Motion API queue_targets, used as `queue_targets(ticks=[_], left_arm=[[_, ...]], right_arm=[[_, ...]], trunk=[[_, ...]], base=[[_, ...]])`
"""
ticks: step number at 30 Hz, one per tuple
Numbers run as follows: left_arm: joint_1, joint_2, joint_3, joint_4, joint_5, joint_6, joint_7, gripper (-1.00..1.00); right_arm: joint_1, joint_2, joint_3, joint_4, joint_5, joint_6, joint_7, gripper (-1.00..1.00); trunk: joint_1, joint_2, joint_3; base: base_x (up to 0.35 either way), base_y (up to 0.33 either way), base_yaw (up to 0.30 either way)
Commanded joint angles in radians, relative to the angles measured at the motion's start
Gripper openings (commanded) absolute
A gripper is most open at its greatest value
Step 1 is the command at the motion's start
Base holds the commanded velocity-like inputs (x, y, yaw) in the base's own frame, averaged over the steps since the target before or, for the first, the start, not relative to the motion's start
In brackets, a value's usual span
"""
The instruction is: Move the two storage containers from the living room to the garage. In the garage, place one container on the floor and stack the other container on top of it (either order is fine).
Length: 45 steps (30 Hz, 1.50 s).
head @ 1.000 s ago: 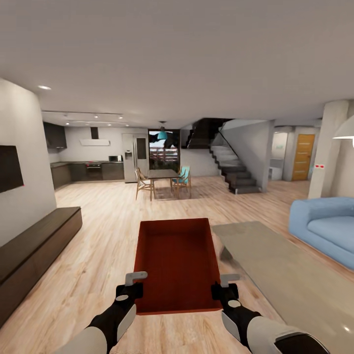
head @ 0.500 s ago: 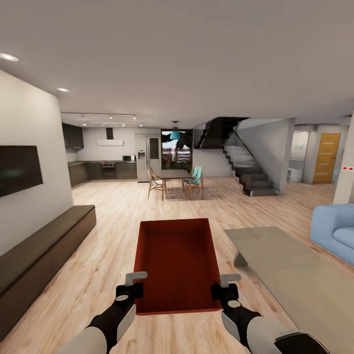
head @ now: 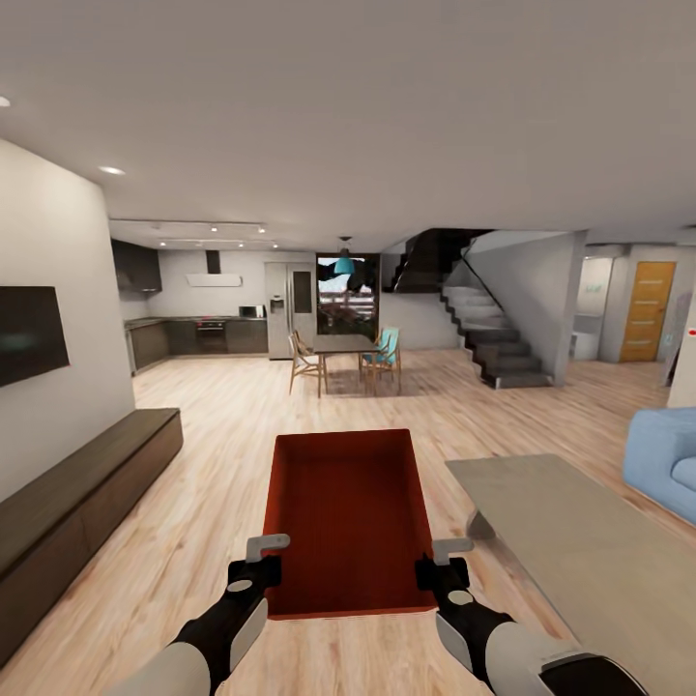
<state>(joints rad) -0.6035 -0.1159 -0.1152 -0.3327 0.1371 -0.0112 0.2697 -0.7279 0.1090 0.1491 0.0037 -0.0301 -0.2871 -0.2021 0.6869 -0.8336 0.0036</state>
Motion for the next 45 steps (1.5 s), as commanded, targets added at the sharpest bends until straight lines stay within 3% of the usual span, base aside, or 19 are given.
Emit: queue_targets(ticks=[1,45], left_arm=[[0.001,0.05,0.005,0.001,0.009,-0.001,0.013,-1.0],[0.001,0.052,0.005,0.001,0.008,-0.001,0.013,-1.0]], right_arm=[[-0.001,0.0,-0.074,-0.042,0.026,-0.087,0.006,-1.0],[-0.001,0.001,-0.074,-0.042,0.027,-0.088,0.005,-1.0]], trunk=[[0.001,0.0,0.0],[0.001,0.0,0.0]], base=[[0.322,0.0,0.0],[0.322,0.0,0.0]])
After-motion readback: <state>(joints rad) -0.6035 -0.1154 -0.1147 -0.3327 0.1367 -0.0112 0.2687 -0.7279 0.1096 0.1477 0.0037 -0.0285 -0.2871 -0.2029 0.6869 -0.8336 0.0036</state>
